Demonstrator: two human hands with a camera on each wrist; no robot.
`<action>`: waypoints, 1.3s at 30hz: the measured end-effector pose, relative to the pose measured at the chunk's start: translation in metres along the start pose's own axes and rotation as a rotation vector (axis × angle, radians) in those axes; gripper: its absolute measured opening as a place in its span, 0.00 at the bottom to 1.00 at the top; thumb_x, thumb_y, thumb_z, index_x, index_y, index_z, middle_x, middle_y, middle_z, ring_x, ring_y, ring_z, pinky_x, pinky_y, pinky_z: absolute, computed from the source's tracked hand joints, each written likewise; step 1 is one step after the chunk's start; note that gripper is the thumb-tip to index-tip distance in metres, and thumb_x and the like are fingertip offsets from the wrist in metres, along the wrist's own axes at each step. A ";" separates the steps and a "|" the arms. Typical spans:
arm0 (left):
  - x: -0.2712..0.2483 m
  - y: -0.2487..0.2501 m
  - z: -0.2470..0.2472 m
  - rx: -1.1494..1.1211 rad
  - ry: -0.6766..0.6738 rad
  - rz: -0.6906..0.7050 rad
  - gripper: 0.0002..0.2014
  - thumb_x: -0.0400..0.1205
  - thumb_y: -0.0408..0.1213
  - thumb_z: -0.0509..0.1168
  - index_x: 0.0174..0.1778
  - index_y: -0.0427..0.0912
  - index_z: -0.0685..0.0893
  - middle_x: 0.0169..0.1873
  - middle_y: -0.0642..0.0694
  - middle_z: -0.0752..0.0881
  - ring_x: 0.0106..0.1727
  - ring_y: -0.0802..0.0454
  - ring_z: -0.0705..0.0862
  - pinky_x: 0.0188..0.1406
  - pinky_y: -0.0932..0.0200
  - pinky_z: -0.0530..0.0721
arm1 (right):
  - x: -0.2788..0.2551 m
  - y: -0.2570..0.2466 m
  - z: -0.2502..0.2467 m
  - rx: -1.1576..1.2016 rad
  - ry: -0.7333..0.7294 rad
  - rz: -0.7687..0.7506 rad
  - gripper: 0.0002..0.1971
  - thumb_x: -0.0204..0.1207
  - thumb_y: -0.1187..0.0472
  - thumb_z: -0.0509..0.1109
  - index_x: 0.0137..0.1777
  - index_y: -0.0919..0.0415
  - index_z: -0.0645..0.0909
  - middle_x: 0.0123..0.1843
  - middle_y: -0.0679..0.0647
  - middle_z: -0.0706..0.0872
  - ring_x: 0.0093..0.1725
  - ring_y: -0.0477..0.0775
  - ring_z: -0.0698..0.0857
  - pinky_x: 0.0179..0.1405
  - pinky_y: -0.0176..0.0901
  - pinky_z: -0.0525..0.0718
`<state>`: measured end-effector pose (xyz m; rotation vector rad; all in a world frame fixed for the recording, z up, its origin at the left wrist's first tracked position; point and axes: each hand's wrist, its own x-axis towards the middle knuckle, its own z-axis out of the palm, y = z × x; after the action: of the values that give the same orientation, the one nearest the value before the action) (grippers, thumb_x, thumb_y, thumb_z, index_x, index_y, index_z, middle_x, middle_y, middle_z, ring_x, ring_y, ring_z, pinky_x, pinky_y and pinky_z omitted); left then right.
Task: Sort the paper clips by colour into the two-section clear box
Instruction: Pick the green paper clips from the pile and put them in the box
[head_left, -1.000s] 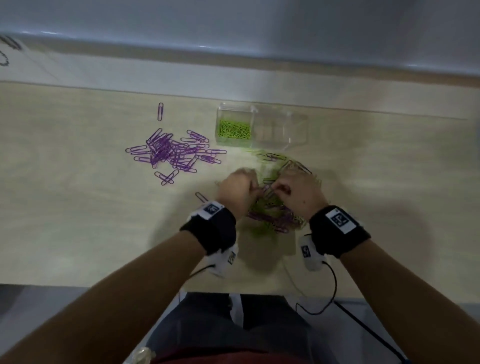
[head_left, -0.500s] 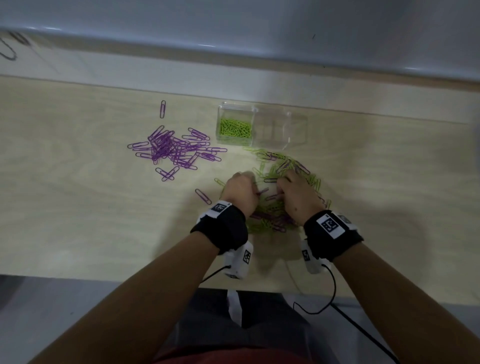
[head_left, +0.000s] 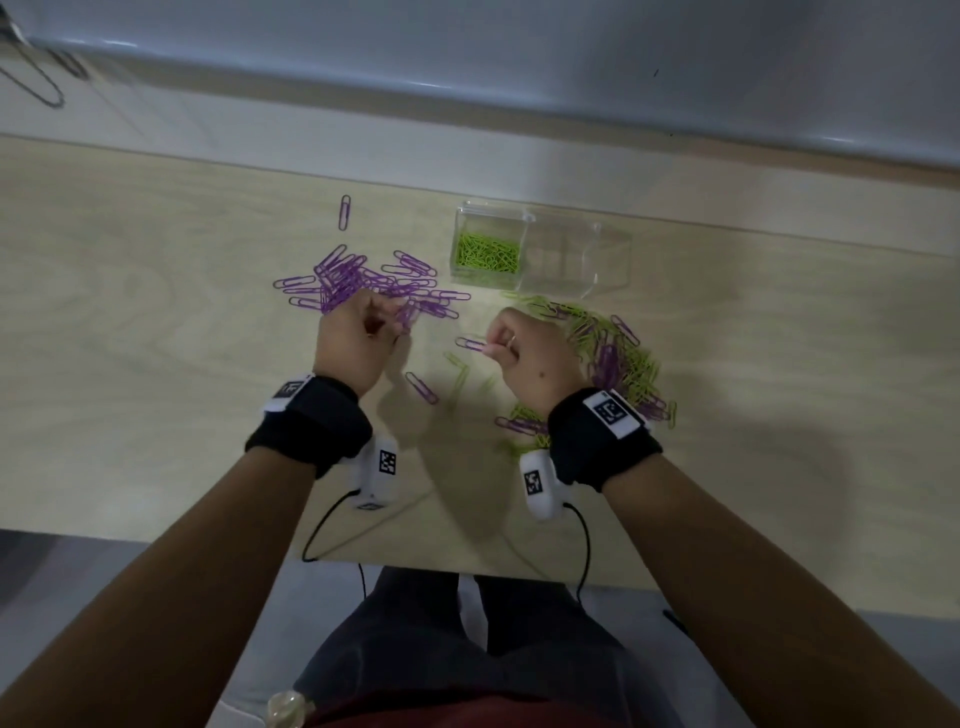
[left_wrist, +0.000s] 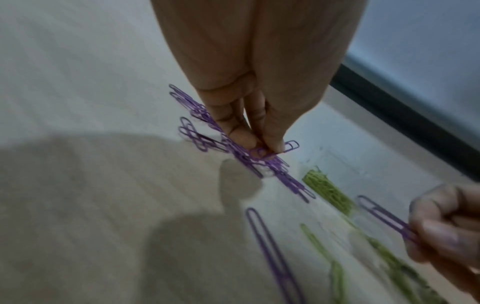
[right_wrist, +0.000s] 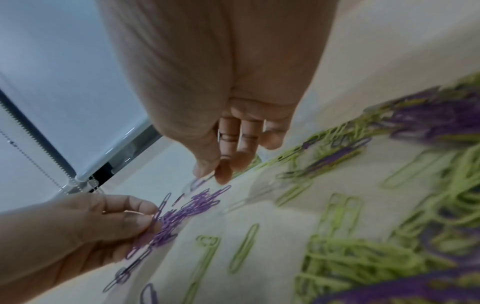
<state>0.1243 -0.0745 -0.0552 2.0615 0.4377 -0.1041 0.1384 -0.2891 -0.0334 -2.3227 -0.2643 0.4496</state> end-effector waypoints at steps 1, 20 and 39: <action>-0.001 -0.002 -0.002 0.093 0.023 0.053 0.09 0.74 0.22 0.66 0.44 0.40 0.82 0.39 0.45 0.87 0.39 0.51 0.83 0.46 0.57 0.83 | 0.002 0.000 0.002 0.016 0.007 0.006 0.03 0.76 0.63 0.71 0.46 0.61 0.79 0.38 0.48 0.81 0.34 0.42 0.76 0.32 0.35 0.72; -0.057 0.015 0.080 0.440 -0.397 0.671 0.07 0.68 0.34 0.74 0.38 0.36 0.85 0.43 0.38 0.81 0.46 0.44 0.74 0.45 0.54 0.72 | -0.051 0.062 -0.021 -0.278 0.031 -0.022 0.07 0.73 0.57 0.74 0.39 0.60 0.82 0.42 0.50 0.74 0.47 0.56 0.76 0.44 0.46 0.74; -0.065 0.003 0.058 0.193 -0.461 0.435 0.06 0.74 0.32 0.72 0.38 0.36 0.80 0.32 0.54 0.79 0.34 0.65 0.74 0.36 0.70 0.73 | -0.086 0.076 -0.036 0.268 0.094 0.114 0.07 0.67 0.70 0.78 0.36 0.62 0.82 0.31 0.47 0.82 0.30 0.37 0.77 0.33 0.25 0.74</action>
<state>0.0709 -0.1428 -0.0662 2.1882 -0.3146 -0.3598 0.0782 -0.3930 -0.0425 -2.0949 -0.0229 0.4039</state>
